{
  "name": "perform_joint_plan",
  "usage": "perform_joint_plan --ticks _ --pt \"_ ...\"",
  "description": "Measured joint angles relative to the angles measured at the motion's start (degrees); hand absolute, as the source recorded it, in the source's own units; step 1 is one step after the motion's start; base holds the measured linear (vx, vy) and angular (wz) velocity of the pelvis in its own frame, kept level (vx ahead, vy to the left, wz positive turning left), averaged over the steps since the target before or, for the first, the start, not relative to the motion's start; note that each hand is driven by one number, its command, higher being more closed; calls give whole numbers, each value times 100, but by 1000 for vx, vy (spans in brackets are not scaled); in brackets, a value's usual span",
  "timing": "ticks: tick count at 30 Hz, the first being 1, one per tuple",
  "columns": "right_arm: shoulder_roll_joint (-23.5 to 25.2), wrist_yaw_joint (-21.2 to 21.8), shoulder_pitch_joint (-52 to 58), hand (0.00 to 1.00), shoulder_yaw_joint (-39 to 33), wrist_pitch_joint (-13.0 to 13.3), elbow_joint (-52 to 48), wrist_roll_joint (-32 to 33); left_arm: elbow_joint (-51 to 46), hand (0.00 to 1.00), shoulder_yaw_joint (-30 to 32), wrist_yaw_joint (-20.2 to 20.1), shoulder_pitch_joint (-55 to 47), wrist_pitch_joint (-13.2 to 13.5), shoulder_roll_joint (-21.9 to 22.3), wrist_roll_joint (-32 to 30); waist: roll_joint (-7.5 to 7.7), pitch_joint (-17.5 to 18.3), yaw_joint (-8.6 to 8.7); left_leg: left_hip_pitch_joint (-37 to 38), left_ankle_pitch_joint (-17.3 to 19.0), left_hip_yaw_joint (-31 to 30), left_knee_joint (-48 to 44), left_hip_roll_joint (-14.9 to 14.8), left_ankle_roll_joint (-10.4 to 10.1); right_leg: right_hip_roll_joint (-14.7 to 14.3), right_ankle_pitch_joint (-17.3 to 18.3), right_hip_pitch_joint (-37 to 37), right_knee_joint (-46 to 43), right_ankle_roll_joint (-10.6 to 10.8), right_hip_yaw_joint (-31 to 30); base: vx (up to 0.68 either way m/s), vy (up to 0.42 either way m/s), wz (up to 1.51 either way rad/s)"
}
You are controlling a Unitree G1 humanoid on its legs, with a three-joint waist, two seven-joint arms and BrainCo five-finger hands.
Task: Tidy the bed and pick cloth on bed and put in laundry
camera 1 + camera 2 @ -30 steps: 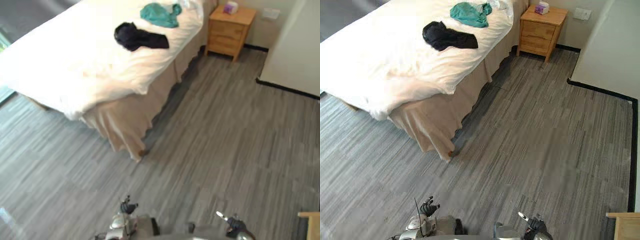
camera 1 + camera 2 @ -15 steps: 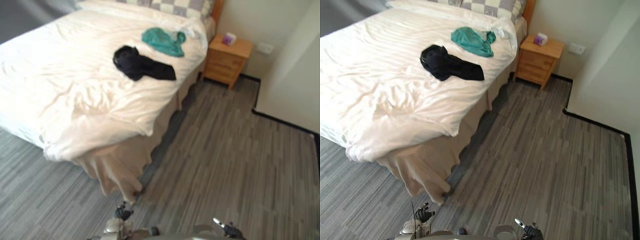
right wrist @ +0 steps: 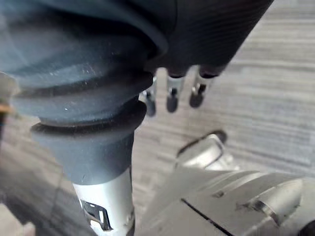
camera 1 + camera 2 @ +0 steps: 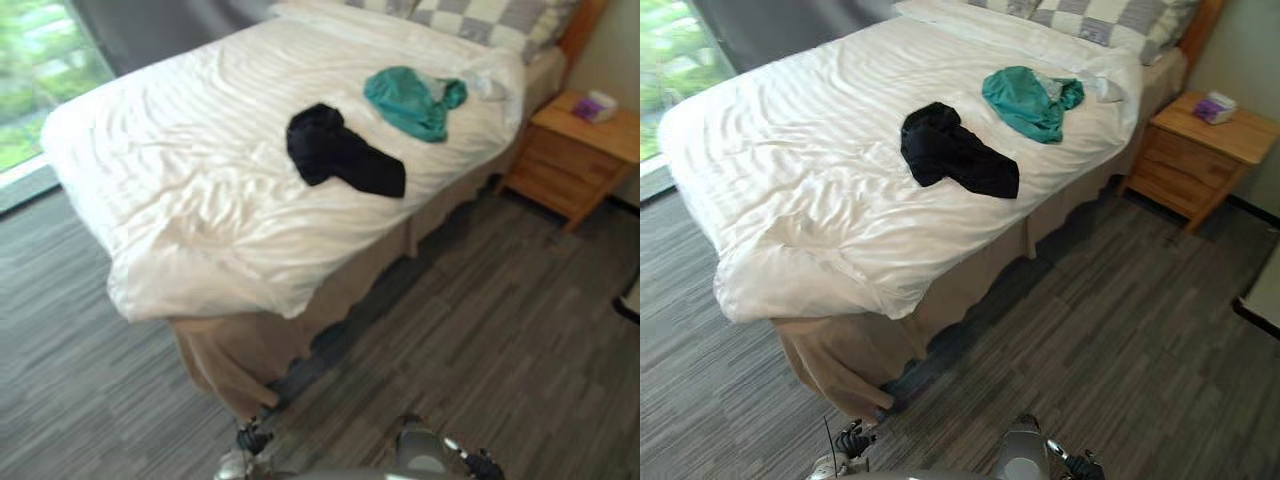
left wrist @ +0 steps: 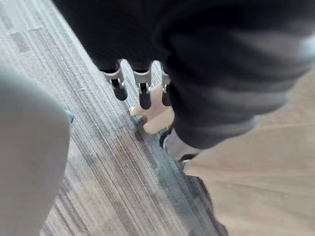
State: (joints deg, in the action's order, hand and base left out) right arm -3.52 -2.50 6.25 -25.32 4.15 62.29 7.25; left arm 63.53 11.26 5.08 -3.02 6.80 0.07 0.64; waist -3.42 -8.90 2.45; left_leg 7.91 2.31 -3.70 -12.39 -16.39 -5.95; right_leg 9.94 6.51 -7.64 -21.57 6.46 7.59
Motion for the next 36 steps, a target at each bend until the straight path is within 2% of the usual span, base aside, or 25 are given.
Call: perform_joint_plan --ticks 2,3,5,6,8,11,14,16,18,19,24,26,28,30,31,32,35,36 --pt "-15 -2 39 0 137 48 52 -4 -3 0 1 8 6 9 -50 109 62 -19 -23 -135 -281 745 -304 -195 177 12 27 514 290 -168 524 166 -383 130" --pt "-41 -2 32 0 291 74 51 -12 -14 0 -58 10 5 7 -59 112 67 -21 -24 -238 -207 1524 -573 -234 143 11 9 791 500 -242 818 95 -262 101" --pt "-49 -1 18 0 406 117 37 -34 -37 0 -186 15 -6 6 -88 112 83 -20 -42 -275 22 2135 -597 -61 75 32 -15 982 697 -279 1064 48 -119 82" --pt "-57 -4 15 0 467 114 41 -95 -77 0 -295 14 -11 7 -119 111 112 -22 -43 -285 123 2297 -435 138 62 78 -21 1068 765 -274 1229 27 -37 72" --pt "-71 -4 35 0 496 82 45 -114 -79 0 -485 13 -22 6 -139 115 134 -18 -40 -176 33 2525 165 359 39 133 -74 1144 839 -181 1528 21 23 82" --pt "-54 -4 62 0 490 25 57 -136 -97 0 -507 0 -50 5 -137 172 98 7 -43 -34 -36 2698 712 520 52 134 -227 1381 1150 -83 1816 20 90 69" --pt "71 0 132 0 491 -23 30 -263 -107 0 -506 -11 -44 0 -291 217 328 -1 -18 -246 -127 2198 748 730 184 142 -263 1591 1418 -72 1941 -16 82 107" --pt "85 0 143 0 535 -56 36 -341 -137 0 -493 -15 -30 6 -325 230 399 7 -76 -583 -138 1811 521 840 196 227 -295 1670 1485 -15 2278 -50 54 104" --pt "57 1 165 0 607 -63 43 -367 -228 0 -494 -13 -32 6 -288 263 371 -12 -187 -625 -171 1685 595 872 196 223 -315 1759 1532 15 2449 -52 28 66" --pt "70 -6 170 0 612 -64 44 -404 -228 0 -493 -12 -38 10 -293 279 388 -6 -215 -593 -336 1572 799 926 213 209 -349 1819 1602 19 2554 -54 2 51" --pt "59 -7 150 0 602 -50 36 -509 -211 0 -401 -10 -84 1 -298 347 348 -22 -211 -115 -642 1514 1487 925 134 114 -363 1936 1617 18 2515 -116 -17 4" --pt "80 -6 129 0 587 -34 26 -511 -194 0 -329 -11 -99 -4 -295 349 395 -43 -188 87 -653 1512 1630 991 131 292 -60 1874 1178 119 2476 -108 31 -5" --pt "149 -5 152 0 549 -47 23 -511 -167 0 -177 -14 -104 -21 -317 345 560 -59 -183 222 -540 1449 1816 1294 229 776 421 1691 344 438 2316 -107 64 12" --pt "188 -4 146 0 494 -52 -39 -509 -168 0 -159 -11 -102 -33 -333 341 633 -80 -172 224 -507 1362 1818 1500 280 923 698 1520 -21 598 1937 -29 36 24" --pt "202 -6 142 0 437 -50 -71 -506 -168 0 -154 -12 -98 -35 -357 340 666 -112 -140 232 -512 1231 1819 1554 286 884 785 1499 -90 616 1633 35 -10 58" --pt "217 -4 137 0 435 -53 -65 -481 -173 0 -142 -12 -99 -35 -372 334 690 -121 -82 215 -599 1067 1821 1649 347 712 824 1556 -19 536 1181 58 -17 63" --pt "249 -8 85 0 438 -53 -5 -371 -169 0 -84 -12 -90 -35 -393 324 731 -126 -14 63 -663 796 1829 1659 340 483 591 1729 460 239 957 90 11 46" --pt "258 -8 72 0 437 -52 15 -318 -170 0 -88 -13 -73 -34 -431 324 719 -130 -13 53 -669 753 1829 1663 334 413 539 1772 591 209 951 147 18 41"
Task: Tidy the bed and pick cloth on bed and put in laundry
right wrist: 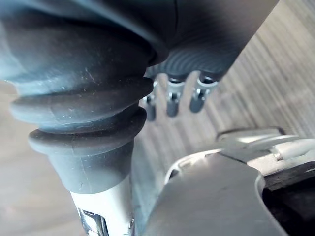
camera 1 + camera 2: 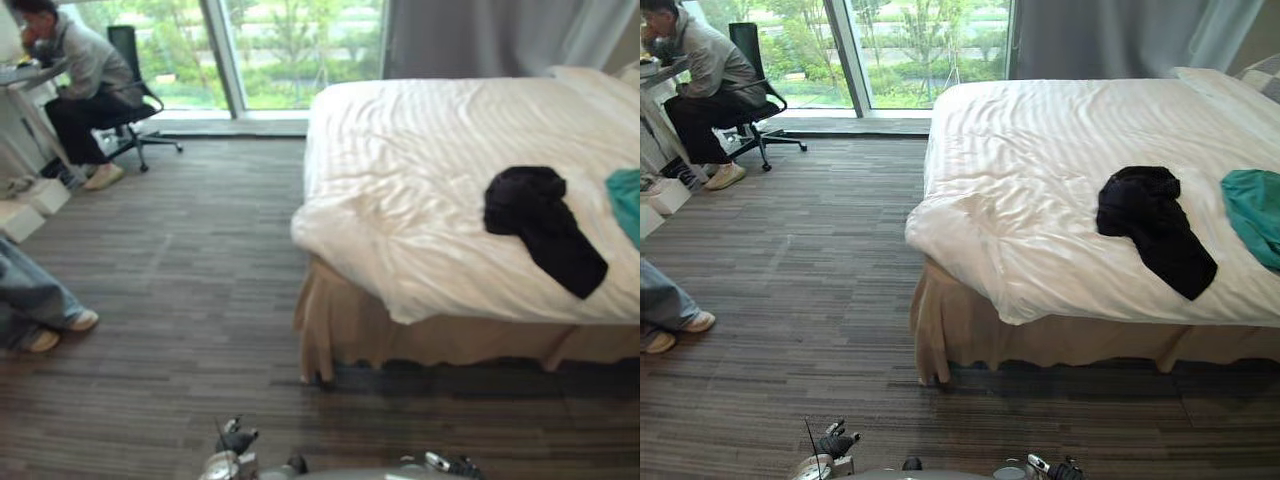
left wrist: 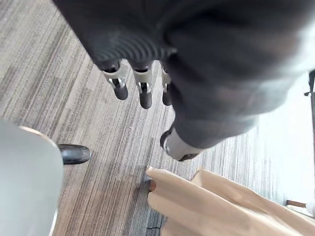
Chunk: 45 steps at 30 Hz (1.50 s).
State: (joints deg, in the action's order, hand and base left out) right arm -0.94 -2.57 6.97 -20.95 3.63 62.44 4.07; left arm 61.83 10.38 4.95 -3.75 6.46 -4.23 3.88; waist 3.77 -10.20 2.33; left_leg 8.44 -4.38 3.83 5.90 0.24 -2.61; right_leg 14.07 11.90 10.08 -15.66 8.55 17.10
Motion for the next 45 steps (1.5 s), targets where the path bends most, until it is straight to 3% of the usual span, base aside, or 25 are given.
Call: perform_joint_plan --ticks 4,7,15,20,24,26,30,34,40,45 --pt "167 1 -125 0 -82 0 185 123 121 0 -16 -1 141 -3 -210 -6 246 -153 3 43 -58 -208 4 -73 -17 -227 -162 379 429 -229 -203 83 -18 34" --pt "163 4 -128 0 -100 6 187 161 120 0 -1 7 103 6 -183 -6 193 -131 0 161 -18 -201 9 -139 -71 -348 -260 560 653 -378 -494 55 -7 8" --pt "114 -5 -132 0 -44 33 224 224 183 0 399 37 102 -3 -157 13 102 -93 88 111 45 32 12 -335 -191 -535 -300 561 1039 -279 -681 -55 -62 -17" --pt "37 -73 16 0 -156 53 309 251 171 0 2041 306 160 -2 -417 683 17 -32 79 72 52 103 10 -446 -193 -643 -267 550 1193 -276 -749 -44 -69 -6" --pt "38 -105 194 0 -278 62 370 258 164 0 3322 624 520 3 -1315 1348 -25 7 48 29 54 115 9 -430 -237 -635 -303 568 1284 -248 -756 30 -24 1" --pt "46 -109 281 0 -275 101 371 266 30 0 3524 814 793 27 -1834 1693 -19 36 4 27 55 112 7 -416 -243 -628 -309 578 1297 -267 -752 77 -41 1" --pt "53 -119 302 0 -264 180 335 377 -1307 0 2951 1242 1355 151 -2622 1718 -28 45 -26 -4 68 72 7 -391 -259 -617 -302 581 1300 -285 -700 46 -39 7" --pt "50 -96 439 0 -267 252 115 494 -2245 0 2230 1543 1987 179 -3181 591 -97 64 -8 2 71 99 8 -391 -257 -618 -304 559 1291 -290 -745 -13 -30 -3" --pt "47 35 709 0 -384 255 114 714 -3064 0 937 1810 2742 103 -3341 -1195 -278 82 28 0 91 180 9 -421 -260 -625 -303 498 1259 -289 -810 -64 -27 -7" --pt "40 65 763 0 -524 248 -52 790 -3667 0 -123 1858 3345 -19 -3360 -2516 -440 119 266 -214 130 425 8 -470 -285 -642 -311 71 1169 -301 -1074 -52 -10 -26"
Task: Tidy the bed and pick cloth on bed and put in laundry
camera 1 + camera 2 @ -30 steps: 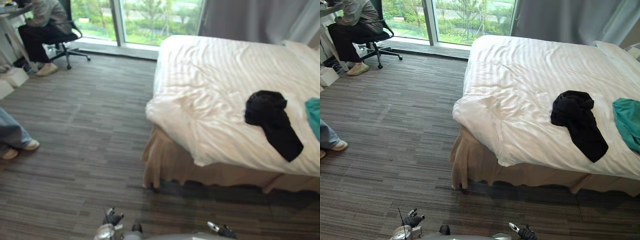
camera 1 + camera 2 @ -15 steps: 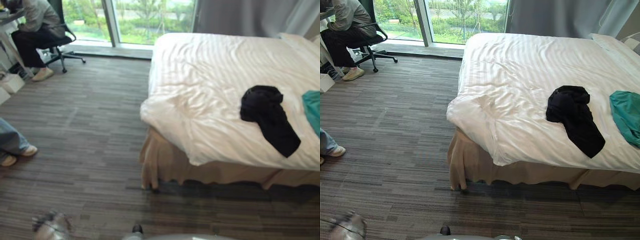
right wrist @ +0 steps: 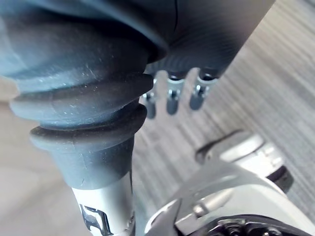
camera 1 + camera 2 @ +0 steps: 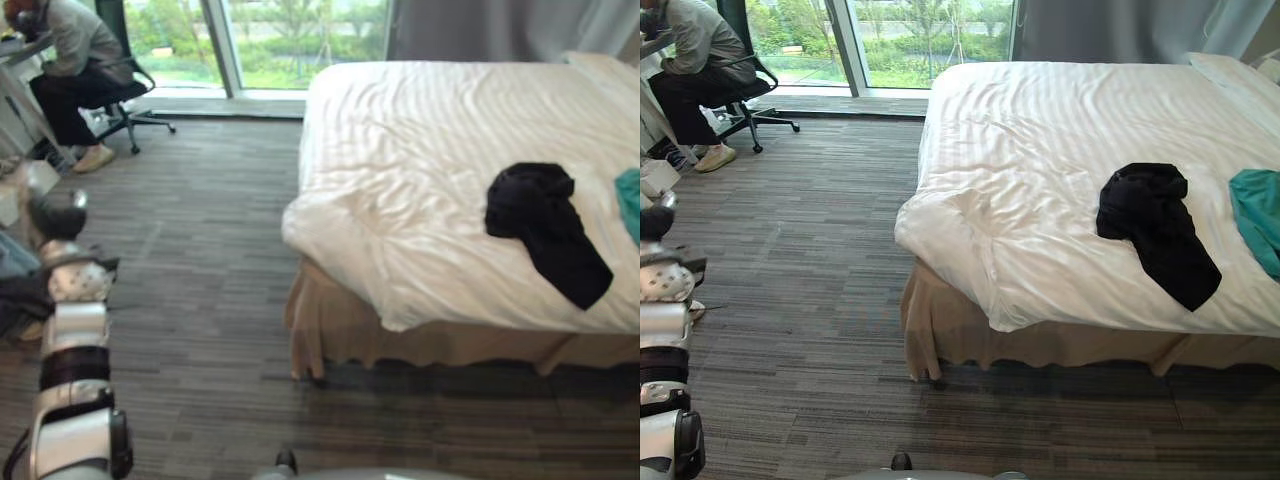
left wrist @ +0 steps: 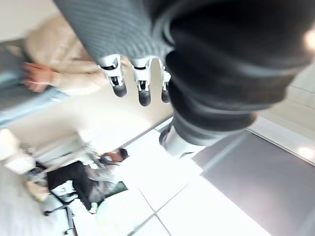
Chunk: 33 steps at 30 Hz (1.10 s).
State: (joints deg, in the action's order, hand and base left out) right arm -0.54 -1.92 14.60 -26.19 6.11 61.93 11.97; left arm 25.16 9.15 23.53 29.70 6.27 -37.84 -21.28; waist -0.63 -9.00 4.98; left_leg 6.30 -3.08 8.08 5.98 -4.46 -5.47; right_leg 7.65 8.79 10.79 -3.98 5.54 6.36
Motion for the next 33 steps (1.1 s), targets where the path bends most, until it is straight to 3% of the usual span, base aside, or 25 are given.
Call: perform_joint_plan --ticks 4,8,9,10,11,12,13,16,22,33 --pt "10 77 -43 0 -89 -21 -74 2 450 0 -853 -29 964 -125 81 -563 -44 -34 149 -126 -34 253 -23 -40 16 -34 -58 -246 -23 -46 -308 37 -14 -33" --pt "20 66 -224 0 -103 -32 -92 19 999 0 -1374 -97 1839 -268 164 -659 -51 -114 364 -487 -256 358 -47 -95 87 -88 -58 -909 -555 -46 -535 53 -29 -17" --pt "13 69 -263 0 -111 -33 -163 47 1264 0 -1575 -105 2129 -329 194 -670 -119 -236 413 -491 -286 388 -50 -269 93 -211 -58 -1232 -1102 -48 -671 -1 -99 -24" --pt "-18 67 -276 0 -137 -16 -260 94 1493 0 -1645 -101 2415 -365 248 -708 -310 -398 419 -550 -286 380 -49 -488 83 -395 162 -1624 -1203 -128 -847 -30 -106 -26" --pt "2 60 -295 0 -131 -15 -287 105 1626 0 -1669 -110 2617 -377 242 -730 -203 -397 429 -641 -329 411 -50 -445 23 -415 -12 -1596 -576 -165 -878 -56 -99 -10" --pt "75 53 -393 0 -99 -9 -303 131 1748 0 -1682 -93 2951 -410 133 -769 -72 -541 513 -752 -303 454 -48 -374 -50 -314 -610 -1748 -295 -67 -910 -60 -47 5" --pt "60 45 -459 0 -100 15 -331 192 1868 0 -1789 -121 3209 -449 119 -828 -217 -674 544 -929 -317 545 -50 -458 -70 -405 -682 -1936 -281 -115 -898 -49 -39 -3" --pt "-7 43 -599 0 -92 30 -477 382 1966 0 -1879 -137 3608 -478 56 -877 -378 -1026 568 -1171 -360 655 -48 -498 -99 -494 -702 -2283 -356 -129 -972 -79 -62 -20" --pt "104 -60 -631 0 -99 57 -470 668 2299 0 -2099 -246 4353 -480 16 -879 -316 -1281 677 -1594 -368 761 -50 -465 -102 -493 -703 -2852 -540 -128 -1090 -16 -7 -8" --pt "116 -64 -860 0 -70 130 -430 830 2876 0 -2507 -1013 4618 -461 -82 -877 -300 -1631 682 -1790 -368 957 -50 -430 -102 -471 -715 -3125 -570 -120 -1223 17 1 -5"
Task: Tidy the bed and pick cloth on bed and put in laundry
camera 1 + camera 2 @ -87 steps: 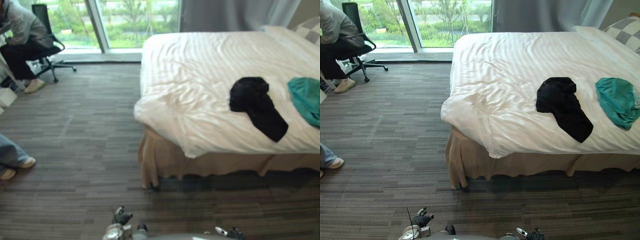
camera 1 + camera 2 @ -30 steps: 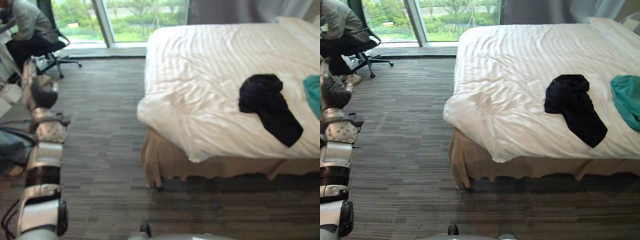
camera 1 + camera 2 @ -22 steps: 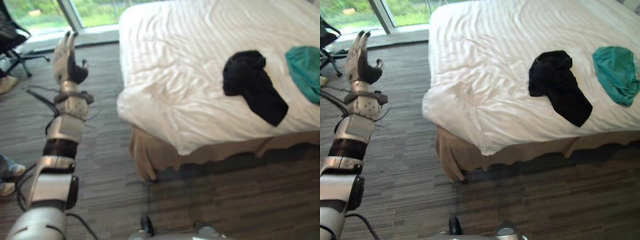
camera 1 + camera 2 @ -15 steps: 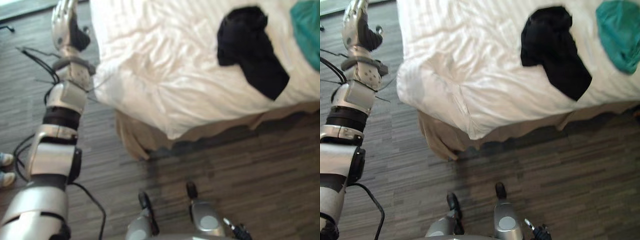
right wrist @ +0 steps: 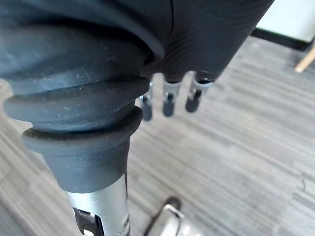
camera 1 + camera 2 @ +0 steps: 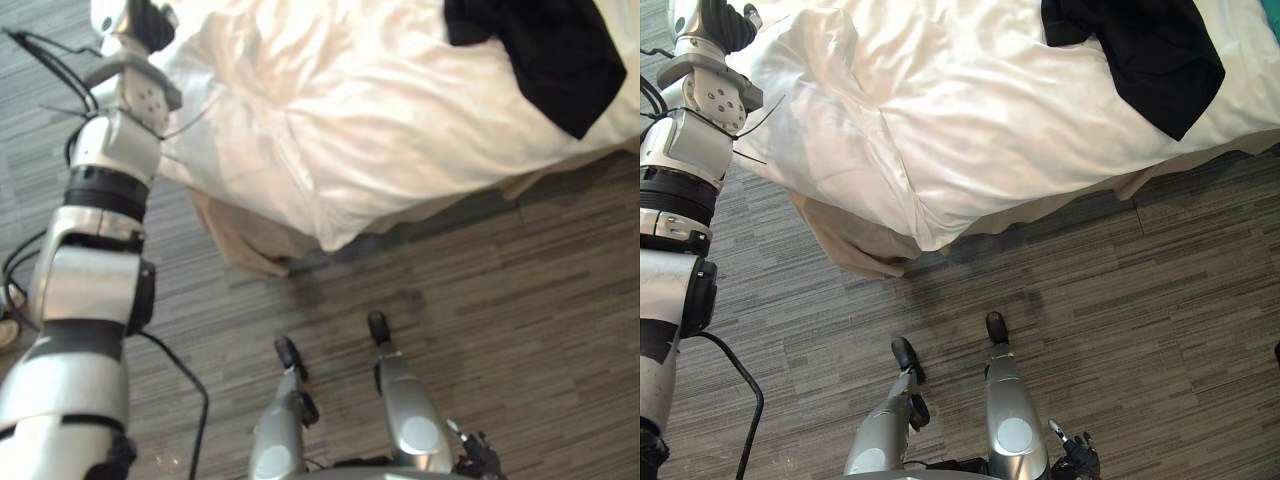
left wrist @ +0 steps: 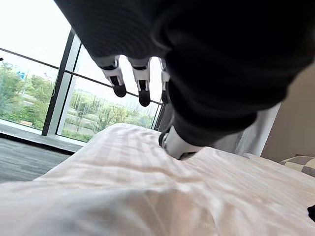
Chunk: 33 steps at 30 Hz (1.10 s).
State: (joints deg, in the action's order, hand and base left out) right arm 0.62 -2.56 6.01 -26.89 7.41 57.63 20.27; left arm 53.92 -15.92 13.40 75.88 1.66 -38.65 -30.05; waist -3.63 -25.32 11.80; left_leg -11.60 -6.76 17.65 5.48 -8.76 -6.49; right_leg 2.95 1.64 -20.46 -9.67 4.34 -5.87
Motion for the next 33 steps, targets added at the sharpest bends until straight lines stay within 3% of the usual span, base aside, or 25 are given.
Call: perform_joint_plan --ticks 2,3,7,21,25,29,32,33 --pt "-16 -2 -39 0 40 2 -7 1 78 0 -15 -115 21 4 -53 3 6 -40 0 -90 0 71 0 10 0 -3 -39 -135 5 19 -77 -32 8 -21" --pt "-38 -6 -86 0 104 0 -6 1 84 100 -22 -196 23 7 -126 7 20 -93 2 -150 0 149 0 10 0 -13 -109 -223 42 23 -159 -51 13 -36" --pt "-69 -1 -253 0 327 23 -104 64 311 100 -185 -378 21 32 -221 3 100 -230 8 -252 0 370 1 8 0 3 -415 -300 406 70 -392 -42 21 -32" --pt "-211 12 -341 0 715 76 -224 37 277 100 32 -765 -446 332 -363 -4 132 -245 -6 -175 2 617 3 -32 -2 -15 -708 -154 796 130 -567 -12 1 -8" --pt "-233 19 -340 0 767 74 -214 -23 73 100 -80 -851 -1014 407 -355 -3 138 -216 5 137 2 578 2 -23 -1 14 -707 232 866 130 -480 28 -5 8" --pt "-289 17 -338 0 725 -2 -82 -91 -766 100 -206 -851 -2165 549 -364 26 89 -51 -22 324 1 287 0 -32 -2 41 -705 617 971 129 -151 2 -3 33" --pt "-353 19 -244 0 697 -50 -23 -308 -1123 100 -189 -936 -3385 624 -366 62 -3 296 -190 493 1 229 0 -7 -2 73 -690 816 976 105 68 -6 10 16" --pt "-376 21 -204 0 683 -54 -19 -340 -1125 0 -172 -965 -3688 631 -365 73 -66 346 -206 557 1 138 1 7 -2 82 -672 936 979 87 164 -15 10 34"
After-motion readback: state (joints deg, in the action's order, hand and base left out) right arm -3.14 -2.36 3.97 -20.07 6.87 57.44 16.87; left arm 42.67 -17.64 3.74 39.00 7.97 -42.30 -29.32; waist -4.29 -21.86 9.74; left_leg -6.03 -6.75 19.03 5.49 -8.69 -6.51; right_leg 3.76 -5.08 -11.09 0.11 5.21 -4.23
